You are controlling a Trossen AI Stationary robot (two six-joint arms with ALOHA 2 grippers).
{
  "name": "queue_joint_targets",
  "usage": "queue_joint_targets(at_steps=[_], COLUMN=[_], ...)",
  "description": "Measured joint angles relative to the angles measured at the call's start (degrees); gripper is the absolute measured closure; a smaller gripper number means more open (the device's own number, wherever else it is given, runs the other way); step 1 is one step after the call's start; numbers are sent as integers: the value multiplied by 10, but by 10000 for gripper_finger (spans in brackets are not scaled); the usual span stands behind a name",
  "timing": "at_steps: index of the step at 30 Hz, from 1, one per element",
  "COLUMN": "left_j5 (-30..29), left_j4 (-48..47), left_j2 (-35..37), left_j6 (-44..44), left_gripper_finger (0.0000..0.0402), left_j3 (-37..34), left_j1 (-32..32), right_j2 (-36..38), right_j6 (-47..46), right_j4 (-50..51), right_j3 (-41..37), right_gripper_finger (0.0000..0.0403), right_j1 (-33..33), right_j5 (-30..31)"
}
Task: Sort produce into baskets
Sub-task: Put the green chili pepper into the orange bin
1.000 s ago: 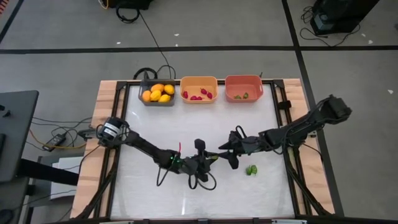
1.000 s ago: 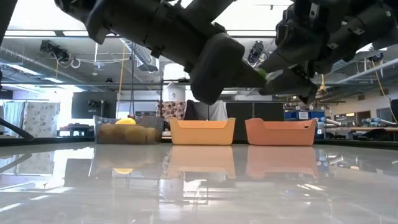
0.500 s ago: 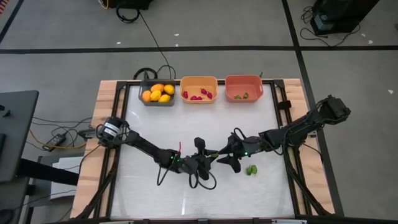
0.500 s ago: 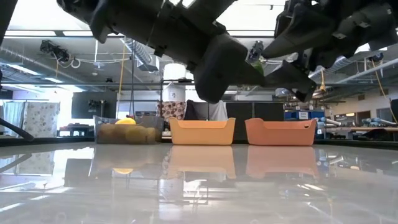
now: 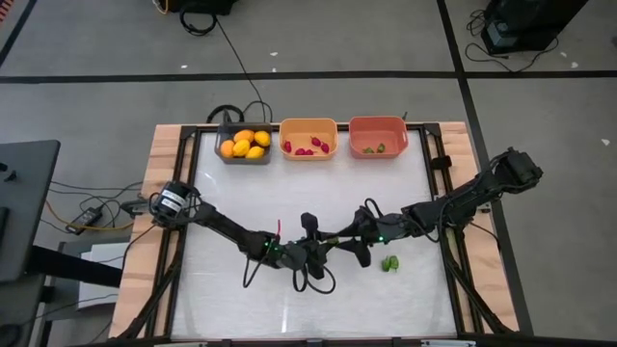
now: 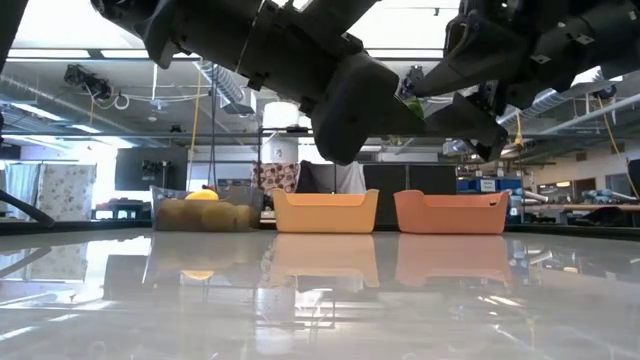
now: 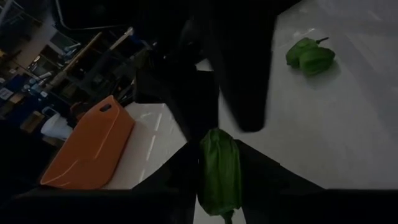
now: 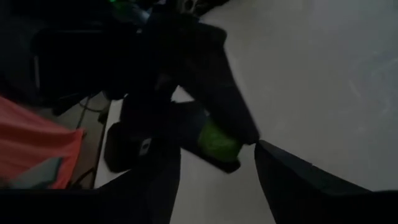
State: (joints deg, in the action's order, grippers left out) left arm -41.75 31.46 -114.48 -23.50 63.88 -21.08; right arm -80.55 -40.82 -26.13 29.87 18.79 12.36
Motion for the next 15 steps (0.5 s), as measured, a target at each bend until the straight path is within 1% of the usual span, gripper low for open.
queue_joint_targets(at_steps=[4, 9, 15], left_j5=[0, 2, 4], left_j4=[1, 1, 4], left_j2=[0, 0, 0], left_j6=[1, 2, 51], left_gripper_finger=[298, 298, 290], left_j3=[0, 0, 0], left_j1=[0, 0, 1], right_j2=[0, 0, 0], right_j6=[-3, -14, -9], right_j4=[-1, 2, 6], right_j3=[0, 0, 0], right_gripper_finger=[211, 255, 309], right_j1=[-2, -2, -2], right_j5=[18, 28, 29])
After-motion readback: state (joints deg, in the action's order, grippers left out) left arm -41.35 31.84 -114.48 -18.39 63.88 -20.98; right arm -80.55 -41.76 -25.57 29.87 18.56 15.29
